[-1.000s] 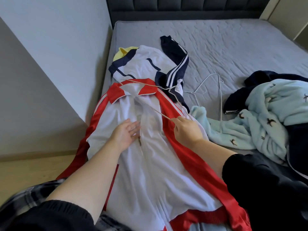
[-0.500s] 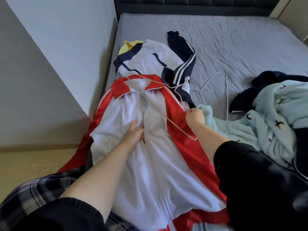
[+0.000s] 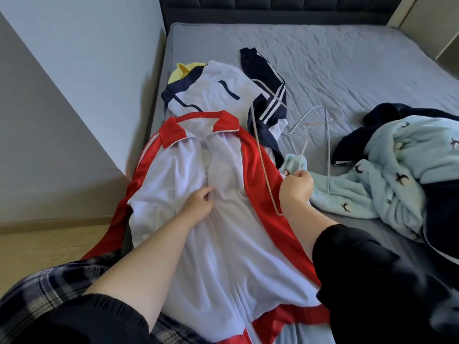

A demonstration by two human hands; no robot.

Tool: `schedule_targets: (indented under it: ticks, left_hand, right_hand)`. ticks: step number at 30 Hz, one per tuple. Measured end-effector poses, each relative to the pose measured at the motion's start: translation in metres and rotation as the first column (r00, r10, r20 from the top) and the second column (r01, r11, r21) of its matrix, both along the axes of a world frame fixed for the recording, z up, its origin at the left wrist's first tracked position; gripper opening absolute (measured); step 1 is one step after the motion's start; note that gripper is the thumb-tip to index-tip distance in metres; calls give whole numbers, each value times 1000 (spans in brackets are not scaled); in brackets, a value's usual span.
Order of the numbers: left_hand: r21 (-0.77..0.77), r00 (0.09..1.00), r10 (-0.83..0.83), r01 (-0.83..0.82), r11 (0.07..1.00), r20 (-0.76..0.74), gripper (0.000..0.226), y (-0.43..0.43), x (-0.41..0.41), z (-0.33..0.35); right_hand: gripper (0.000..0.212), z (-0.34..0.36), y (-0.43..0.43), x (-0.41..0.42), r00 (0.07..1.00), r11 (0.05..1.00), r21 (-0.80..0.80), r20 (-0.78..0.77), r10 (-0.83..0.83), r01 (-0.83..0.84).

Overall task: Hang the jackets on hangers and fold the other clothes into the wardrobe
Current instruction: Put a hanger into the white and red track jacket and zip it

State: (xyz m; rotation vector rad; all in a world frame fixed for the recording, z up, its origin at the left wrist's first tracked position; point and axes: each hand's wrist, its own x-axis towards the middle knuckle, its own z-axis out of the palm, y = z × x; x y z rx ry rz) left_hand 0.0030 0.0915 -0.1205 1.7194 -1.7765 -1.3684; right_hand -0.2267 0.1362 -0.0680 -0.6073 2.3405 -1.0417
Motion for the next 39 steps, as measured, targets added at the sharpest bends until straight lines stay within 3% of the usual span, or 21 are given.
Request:
schedule_targets:
  ticks: [4,6,10,13,15,18,22,27,29,33,36,39]
  left_hand:
    - [83,980,135,-124,989,-144,38,1,12,12]
    - [196,921,274,-224,955,-278,34,2,22,21]
    - [397,699,431,-225,890,-570,47,-3,42,39]
    - [507,388,561,-240,828,-731,52,-15,57,49]
    - [546,281,603,-259,797,-747,47,-20,68,54]
    - [565,233,649,-340,752,-724,24,-22,80,58]
    - [620,88,739,-483,618,-668,21,-29,89,61]
    - [673,111,866,-584,454,-488,35,-28,92,44]
    - [703,167,887,-554,446,-431,37,-23,88,35]
    - [676,417,814,-464,573,-403,39,-20,72,28]
    - [645,492,773,-448,619,-400,39,-29,65,28]
    - [567,657,669,-420,708,-348,41,-37,63,32]
  right_hand:
    - [15,6,-9,15,971,977,-83,-158,181,-196]
    - [15,7,-18,28,940,948,-136,-230,253,-288]
    - [14,4,-32,52,906,896,-224,-278,319,-384]
    - [15,-6,-35,56,880,865,-221,-270,390,-451]
    - [17,-11,-35,52,853,862,-168,-322,411,-479]
    - [26,-9,-38,44,808,873,-92,-435,397,-479]
    - [43,4,-57,34,591,856,68,-694,410,-513]
    - [32,7,-76,33,513,859,314,-700,497,-404]
    - [30,0,-81,39,508,832,369,-665,547,-414]
    - [16,-12,-90,60,537,829,251,-661,525,-500]
    - [15,-9,-102,68,593,855,127,-669,448,-503]
    - [14,-2,-120,61,573,880,87,-728,376,-468]
